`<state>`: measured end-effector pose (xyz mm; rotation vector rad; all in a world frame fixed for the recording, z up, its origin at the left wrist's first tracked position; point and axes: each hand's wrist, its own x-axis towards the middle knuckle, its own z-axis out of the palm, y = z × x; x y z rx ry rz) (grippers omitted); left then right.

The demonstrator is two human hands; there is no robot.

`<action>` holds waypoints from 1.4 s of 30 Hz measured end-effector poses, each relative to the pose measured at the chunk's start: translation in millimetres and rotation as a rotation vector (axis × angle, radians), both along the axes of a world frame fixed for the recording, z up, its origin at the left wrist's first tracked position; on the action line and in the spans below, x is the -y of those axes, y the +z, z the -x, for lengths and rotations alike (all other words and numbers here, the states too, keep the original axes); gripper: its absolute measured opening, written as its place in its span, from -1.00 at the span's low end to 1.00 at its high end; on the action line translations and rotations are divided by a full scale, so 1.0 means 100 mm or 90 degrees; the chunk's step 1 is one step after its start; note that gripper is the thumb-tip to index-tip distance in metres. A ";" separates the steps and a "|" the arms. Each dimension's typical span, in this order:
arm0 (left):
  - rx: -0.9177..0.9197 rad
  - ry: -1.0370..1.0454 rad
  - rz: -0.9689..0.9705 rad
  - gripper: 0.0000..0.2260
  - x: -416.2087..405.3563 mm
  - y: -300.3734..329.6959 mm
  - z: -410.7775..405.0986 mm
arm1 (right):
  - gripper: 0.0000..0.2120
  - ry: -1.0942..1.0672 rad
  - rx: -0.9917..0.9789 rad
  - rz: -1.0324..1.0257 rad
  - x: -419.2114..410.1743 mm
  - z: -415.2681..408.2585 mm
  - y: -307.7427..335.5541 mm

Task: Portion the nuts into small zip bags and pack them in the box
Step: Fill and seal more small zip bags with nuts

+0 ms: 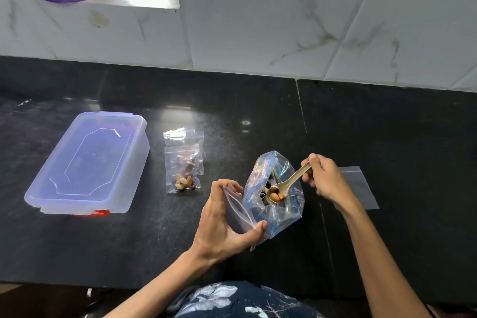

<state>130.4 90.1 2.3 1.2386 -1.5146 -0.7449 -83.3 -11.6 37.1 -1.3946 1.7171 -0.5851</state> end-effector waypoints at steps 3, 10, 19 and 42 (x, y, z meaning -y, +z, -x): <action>-0.009 -0.005 0.028 -0.50 0.05 0.19 0.05 | -0.66 -0.011 -0.002 0.009 0.02 0.03 0.16; -0.072 -0.038 0.016 -0.62 0.17 0.41 0.12 | -0.67 -0.042 0.034 0.073 0.08 0.06 0.82; -0.061 -0.048 -0.015 -0.62 0.25 0.45 0.17 | -0.66 0.007 0.084 0.169 -0.10 -0.28 1.17; -0.127 0.002 -0.039 -0.56 0.27 0.46 0.16 | -0.78 0.212 -0.063 0.701 -0.69 -0.45 0.91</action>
